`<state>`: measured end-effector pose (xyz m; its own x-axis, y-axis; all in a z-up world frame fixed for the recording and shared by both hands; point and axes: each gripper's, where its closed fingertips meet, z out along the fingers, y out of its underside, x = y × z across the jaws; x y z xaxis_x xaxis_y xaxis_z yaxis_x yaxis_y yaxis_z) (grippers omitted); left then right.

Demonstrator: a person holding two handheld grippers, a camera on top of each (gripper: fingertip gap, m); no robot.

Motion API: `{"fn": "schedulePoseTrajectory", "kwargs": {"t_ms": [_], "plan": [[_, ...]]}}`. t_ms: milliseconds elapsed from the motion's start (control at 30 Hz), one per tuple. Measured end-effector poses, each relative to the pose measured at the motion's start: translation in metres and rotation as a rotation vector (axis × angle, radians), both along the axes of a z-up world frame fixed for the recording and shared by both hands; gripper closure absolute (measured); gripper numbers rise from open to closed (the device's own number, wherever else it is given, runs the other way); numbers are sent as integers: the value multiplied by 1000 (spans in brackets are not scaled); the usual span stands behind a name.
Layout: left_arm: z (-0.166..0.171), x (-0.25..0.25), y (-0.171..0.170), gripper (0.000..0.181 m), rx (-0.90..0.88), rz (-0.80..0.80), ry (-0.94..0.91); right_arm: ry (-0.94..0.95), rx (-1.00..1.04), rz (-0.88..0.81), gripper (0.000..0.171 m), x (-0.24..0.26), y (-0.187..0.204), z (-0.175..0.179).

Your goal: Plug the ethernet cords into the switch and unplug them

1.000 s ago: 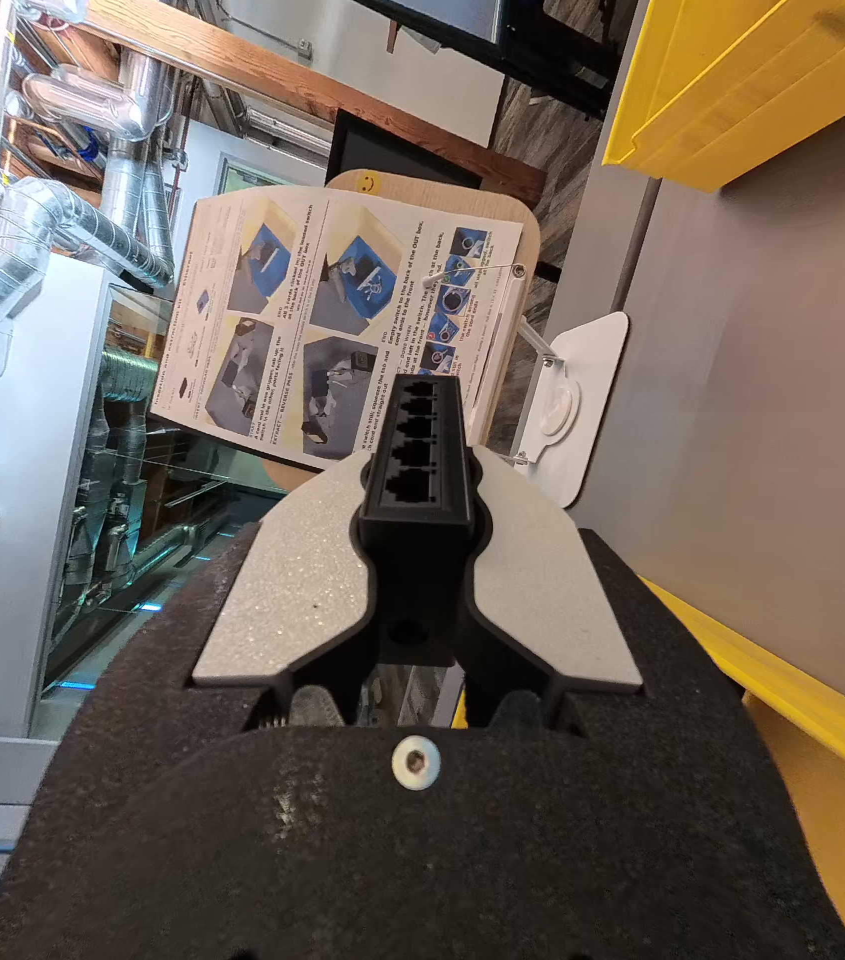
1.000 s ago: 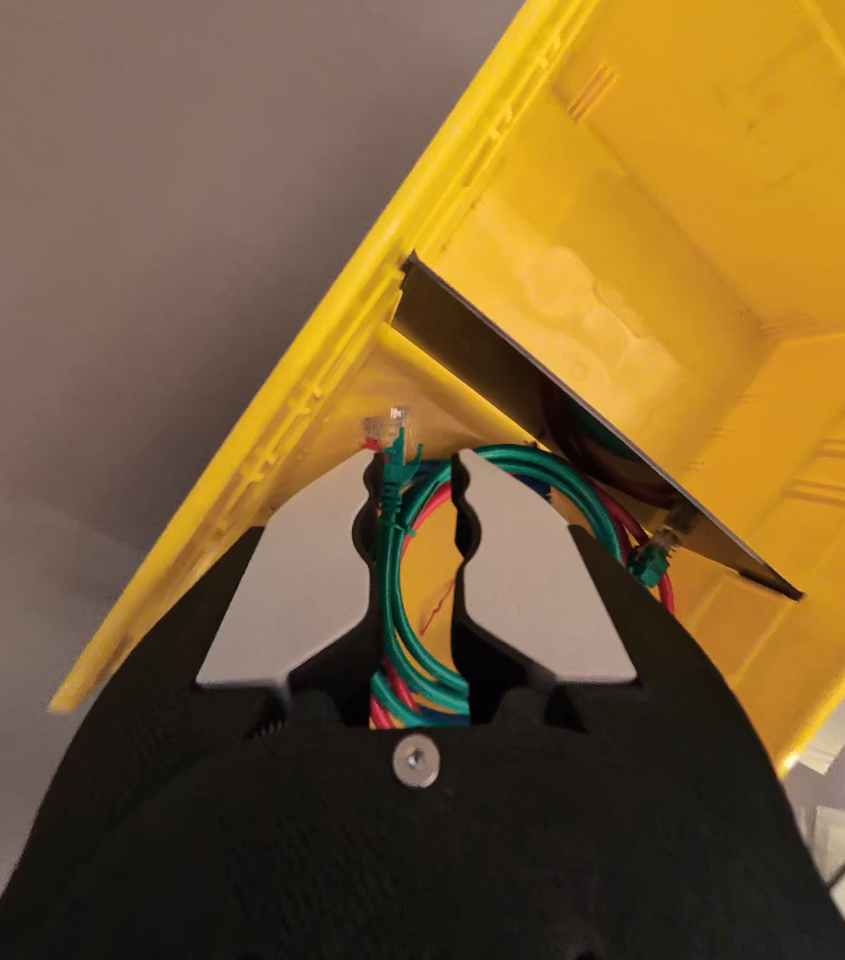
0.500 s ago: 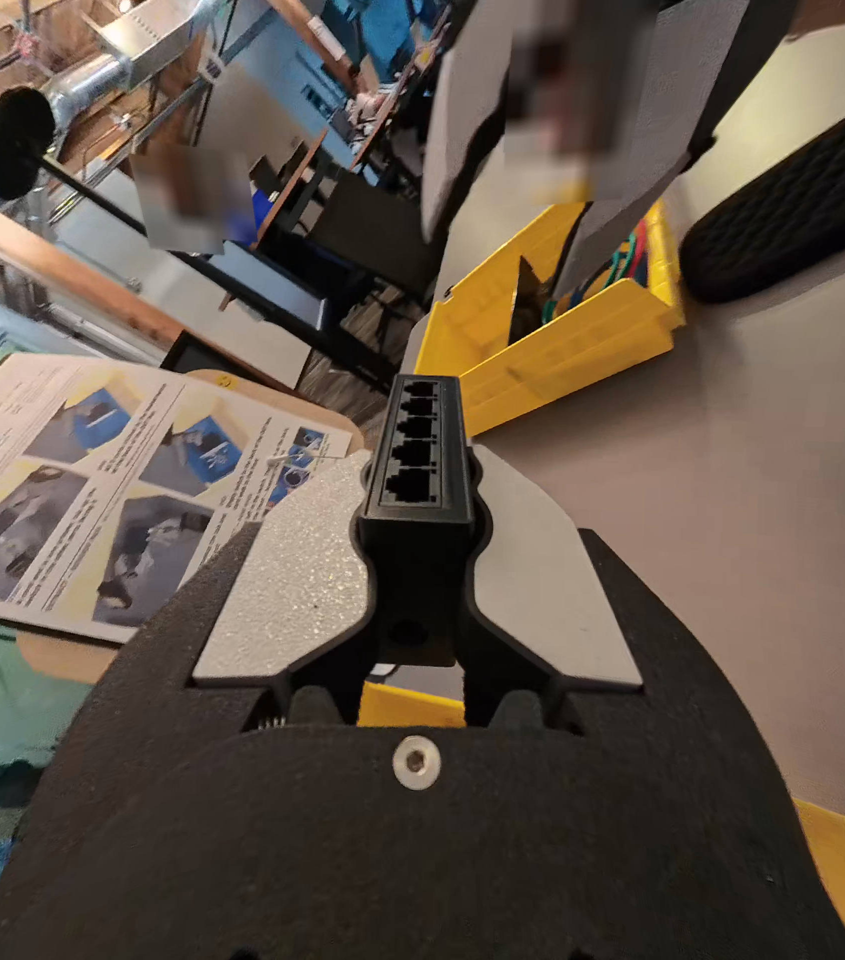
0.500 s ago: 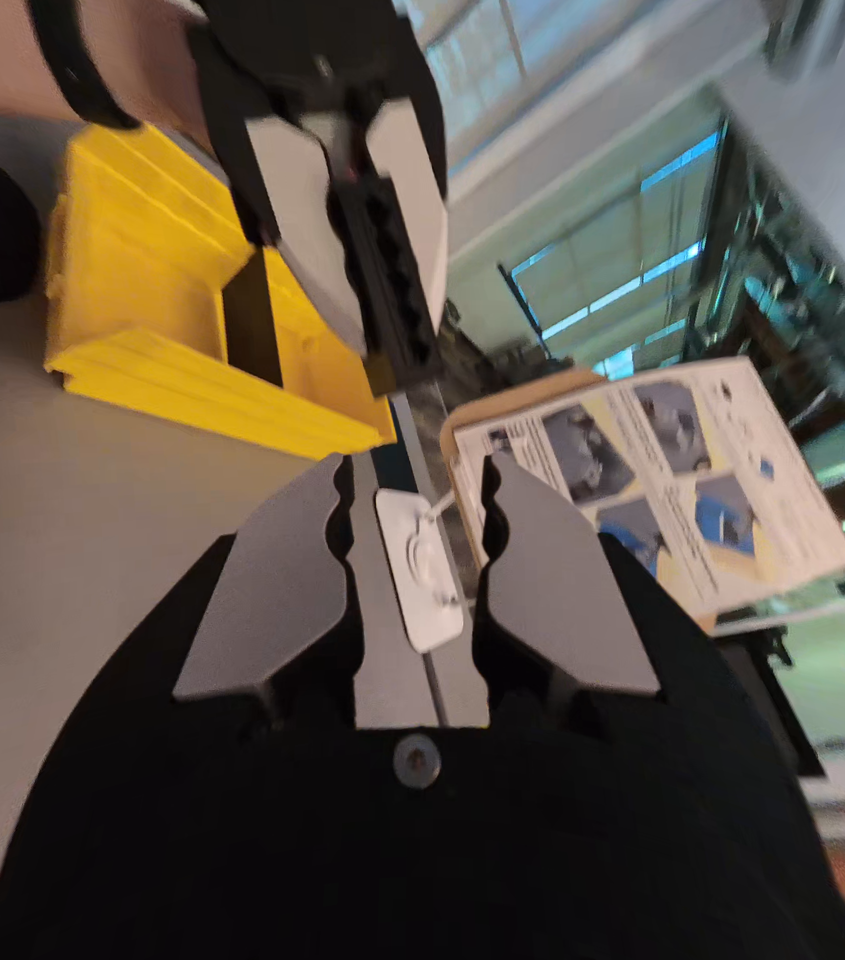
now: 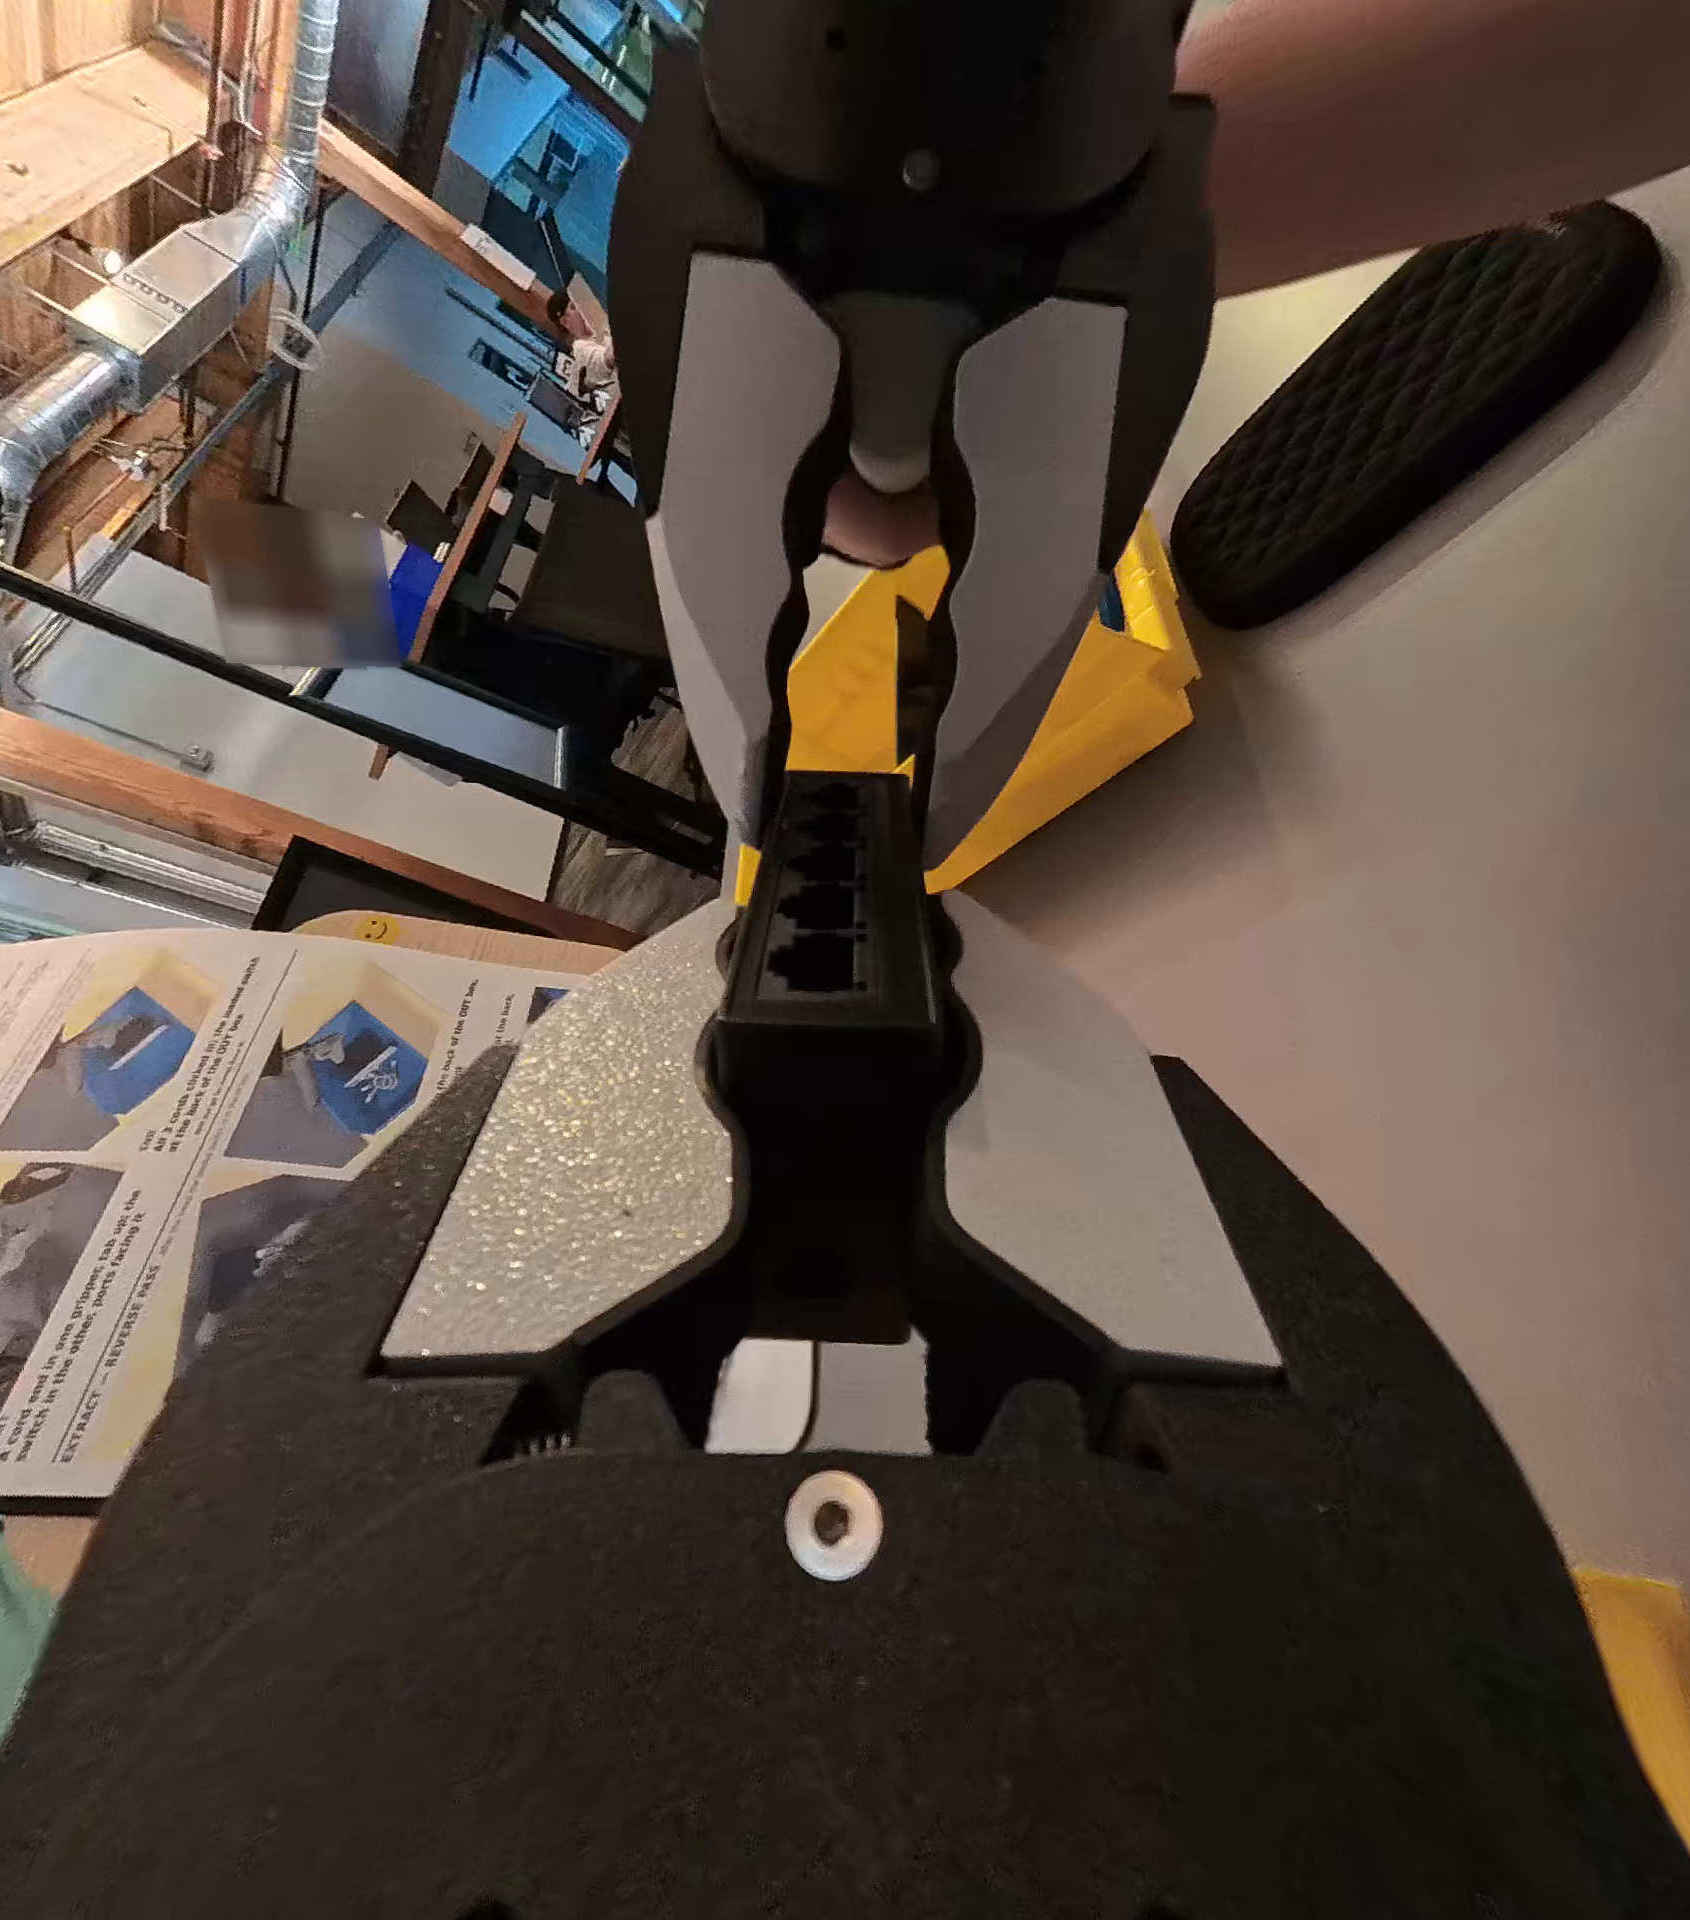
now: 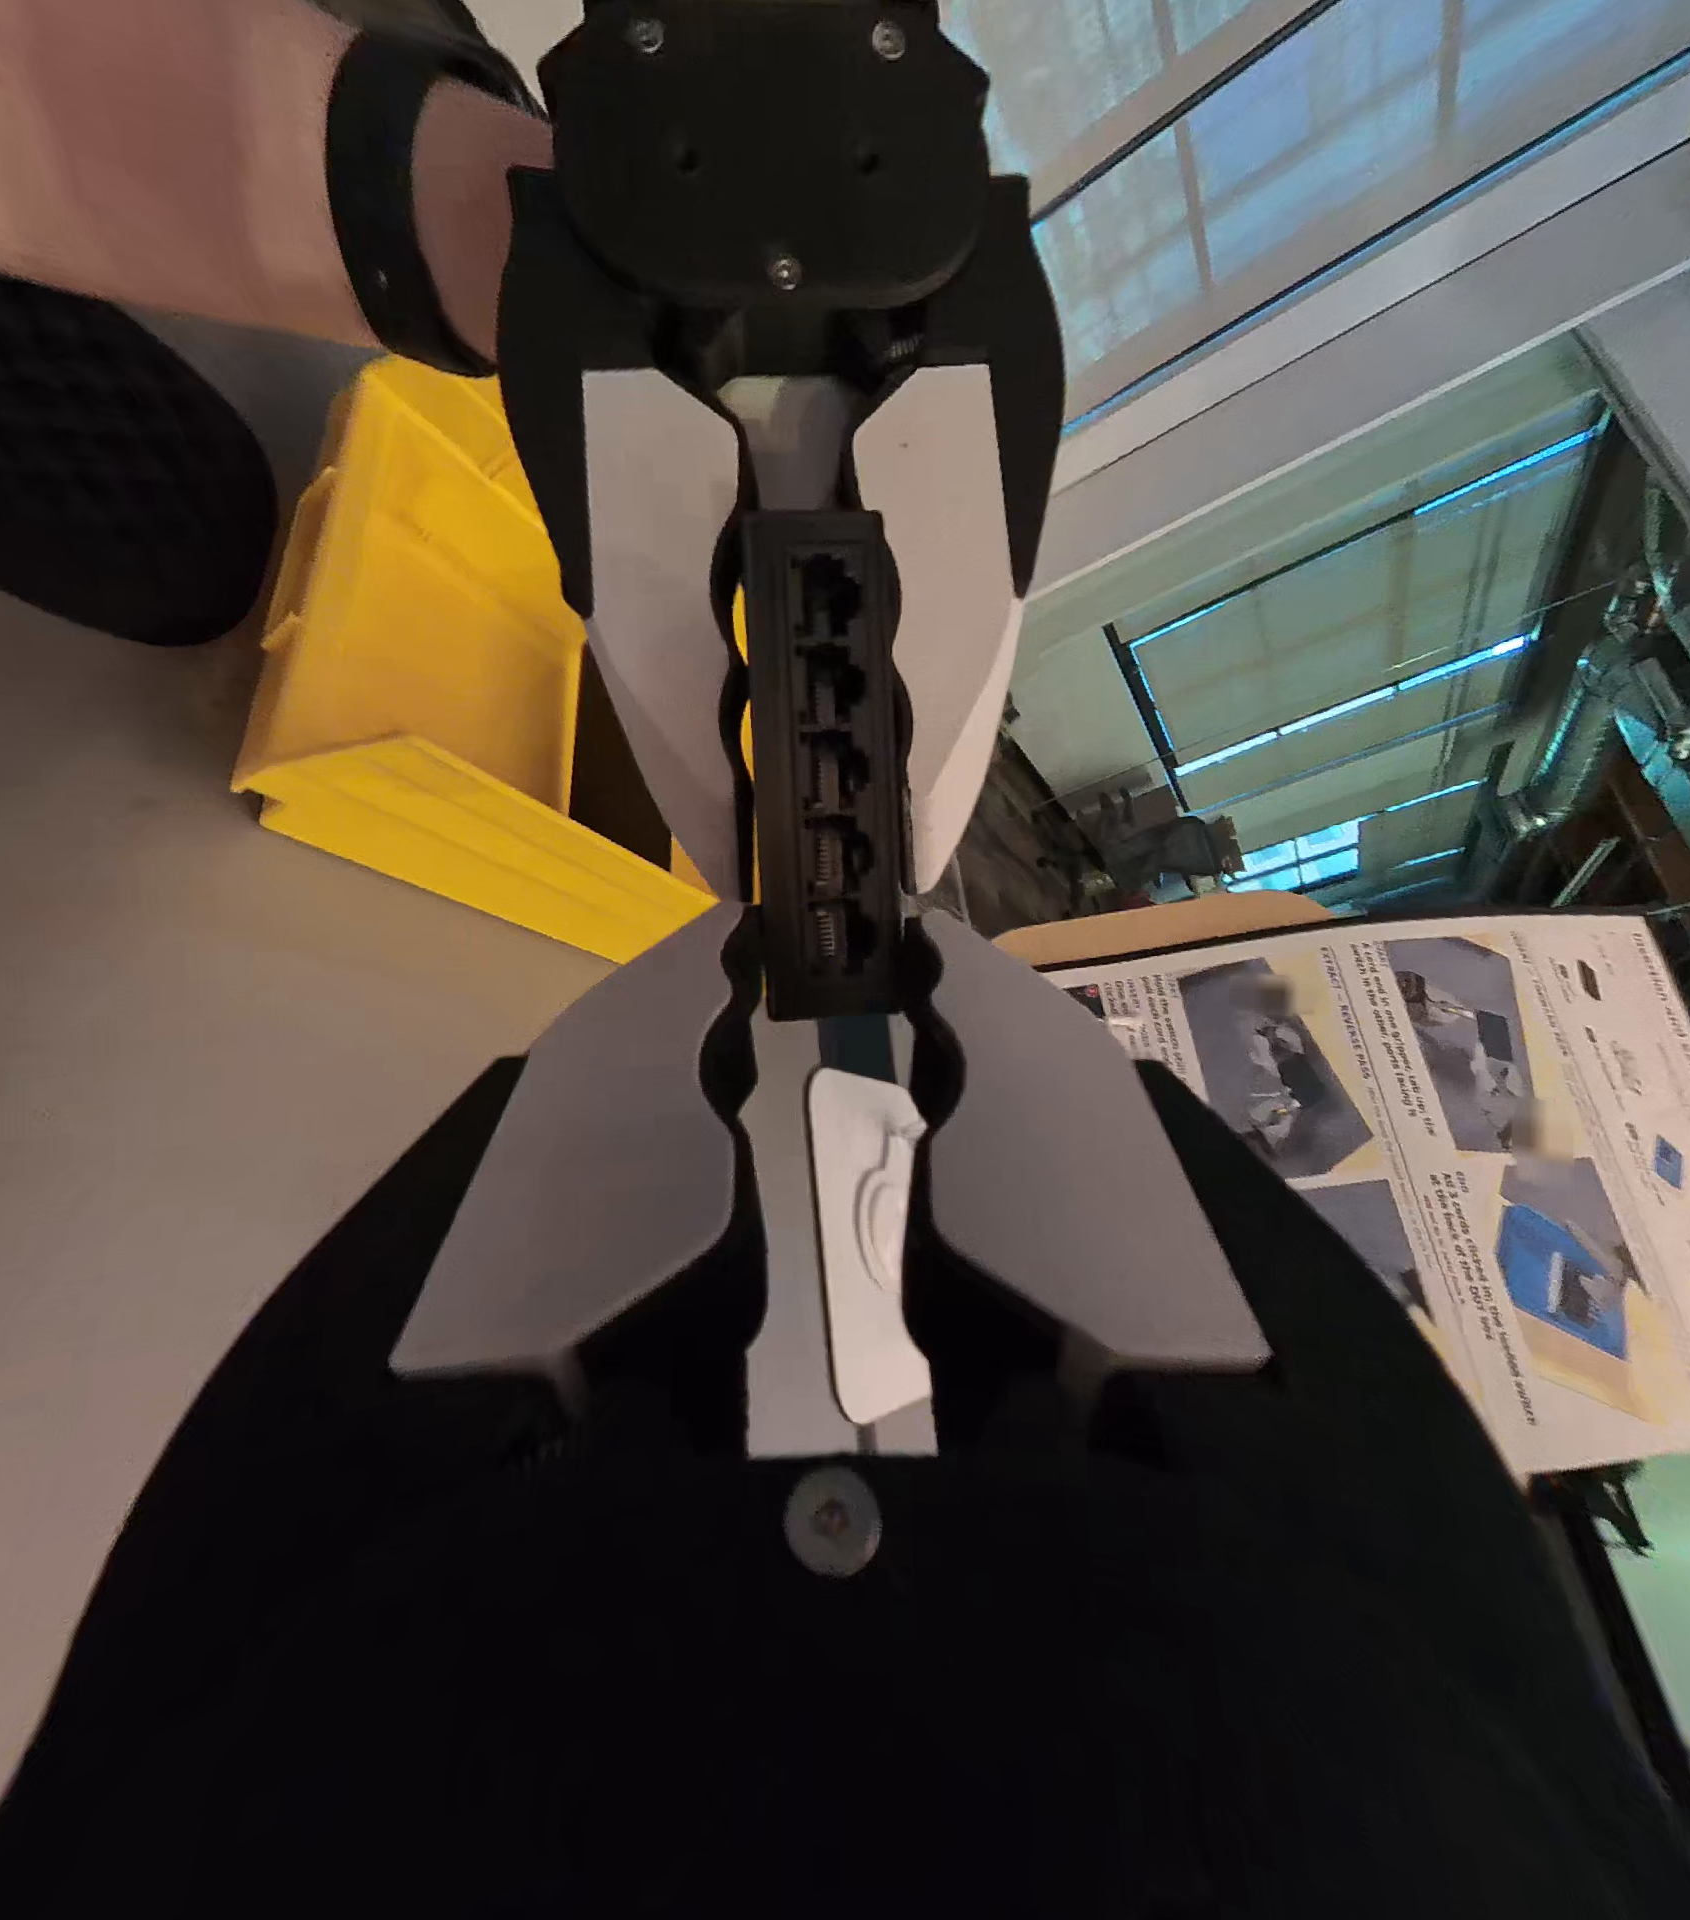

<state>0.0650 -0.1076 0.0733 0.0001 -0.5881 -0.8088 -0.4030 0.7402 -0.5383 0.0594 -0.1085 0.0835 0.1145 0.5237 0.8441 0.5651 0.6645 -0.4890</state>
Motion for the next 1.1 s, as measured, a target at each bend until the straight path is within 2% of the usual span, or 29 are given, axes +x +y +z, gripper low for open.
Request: {"fn": "schedulePoseTrajectory", "kwargs": {"t_ms": [167,333,500,600,767,833,933,1100], "plan": [[4,-5,13,147,80,61,-34,-33,126,-55,145,5,-3,6],[1,-5,17,151,124,82,-27,-65,174,-80,145,13,-7,9],[-1,-3,20,152,122,117,-1,-57,150,-114,144,20,-5,7],[1,4,14,152,127,96,-14,-60,165,-131,137,15,-4,5],[-5,8,11,151,117,89,-1,-97,157,-147,143,13,0,-2],[-2,3,22,152,113,159,-19,-111,144,-152,143,19,4,1],[7,-28,50,151,114,332,-3,-153,165,-239,143,56,24,20],[34,-75,60,166,81,388,-92,-265,184,-436,143,160,82,46]]}}
